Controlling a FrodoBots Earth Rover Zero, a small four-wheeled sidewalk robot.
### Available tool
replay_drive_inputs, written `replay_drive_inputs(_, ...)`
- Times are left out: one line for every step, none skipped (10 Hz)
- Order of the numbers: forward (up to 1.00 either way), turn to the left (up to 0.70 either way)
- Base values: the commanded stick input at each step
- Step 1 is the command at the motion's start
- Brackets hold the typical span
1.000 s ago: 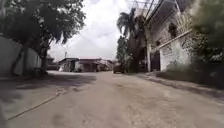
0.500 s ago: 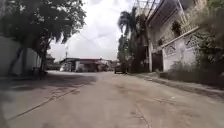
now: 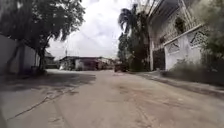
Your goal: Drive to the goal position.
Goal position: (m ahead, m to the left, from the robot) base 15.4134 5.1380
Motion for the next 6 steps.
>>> replay_drive_inputs(0.50, 0.01)
replay_drive_inputs(0.50, 0.01)
replay_drive_inputs(0.50, 0.01)
replay_drive_inputs(0.50, 0.01)
replay_drive_inputs(0.50, 0.01)
replay_drive_inputs(0.50, 0.01)
